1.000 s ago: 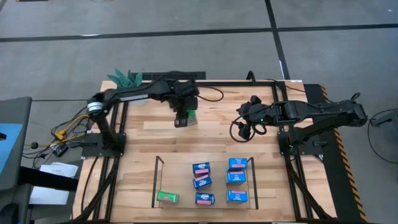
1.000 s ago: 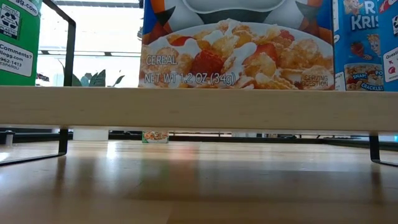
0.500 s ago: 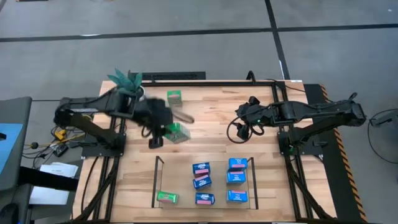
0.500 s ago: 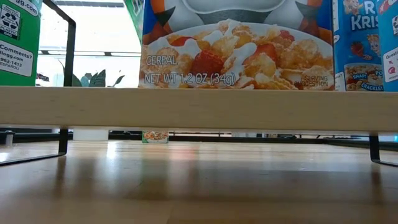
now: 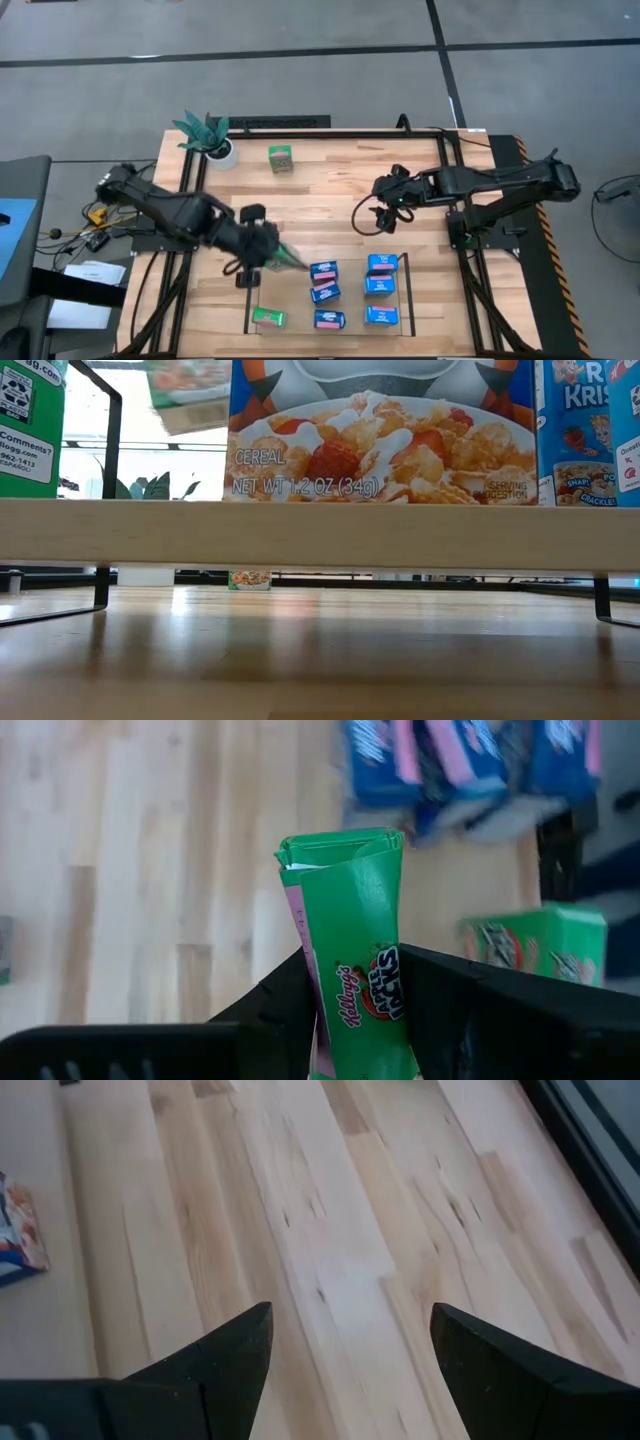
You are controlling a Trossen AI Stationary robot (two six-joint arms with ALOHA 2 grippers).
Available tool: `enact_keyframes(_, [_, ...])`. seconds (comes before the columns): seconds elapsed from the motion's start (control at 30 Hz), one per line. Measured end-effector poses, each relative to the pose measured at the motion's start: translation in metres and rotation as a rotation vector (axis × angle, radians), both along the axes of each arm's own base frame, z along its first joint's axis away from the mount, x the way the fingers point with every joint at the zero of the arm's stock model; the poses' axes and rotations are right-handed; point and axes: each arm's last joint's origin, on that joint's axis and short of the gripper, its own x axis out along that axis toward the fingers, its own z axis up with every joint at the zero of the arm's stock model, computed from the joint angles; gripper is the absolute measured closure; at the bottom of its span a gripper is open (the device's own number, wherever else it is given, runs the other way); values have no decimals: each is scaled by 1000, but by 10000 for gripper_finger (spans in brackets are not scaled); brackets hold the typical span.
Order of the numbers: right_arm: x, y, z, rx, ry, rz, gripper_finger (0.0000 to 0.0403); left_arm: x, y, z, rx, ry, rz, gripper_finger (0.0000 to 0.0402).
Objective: Stack cereal on shelf
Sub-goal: Put the bottom green cereal box on the shelf aligned with the other green cereal box
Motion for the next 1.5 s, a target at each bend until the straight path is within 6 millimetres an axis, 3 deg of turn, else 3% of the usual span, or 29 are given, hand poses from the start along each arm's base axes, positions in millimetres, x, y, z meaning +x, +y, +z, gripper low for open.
enact_keyframes(0.17, [-6, 0, 4, -4, 1, -5, 106, 5, -28, -20, 36, 88, -117, 295])
enact_keyframes(0.3, [-9, 0, 5, 5, -4, -16, 106, 13, -40, -37, 83, 155, -165, 295])
enact_keyframes(0.7, [-10, 0, 6, 5, 0, -17, 106, 22, -48, -44, 16, 167, -222, 295])
enact_keyframes(1.0, [-11, 0, 6, 5, 4, -14, 106, 35, -51, -66, 11, 268, -280, 295])
enact_keyframes(1.5, [-11, 0, 6, 1, 7, -8, 106, 37, -52, -66, 7, 250, -267, 295])
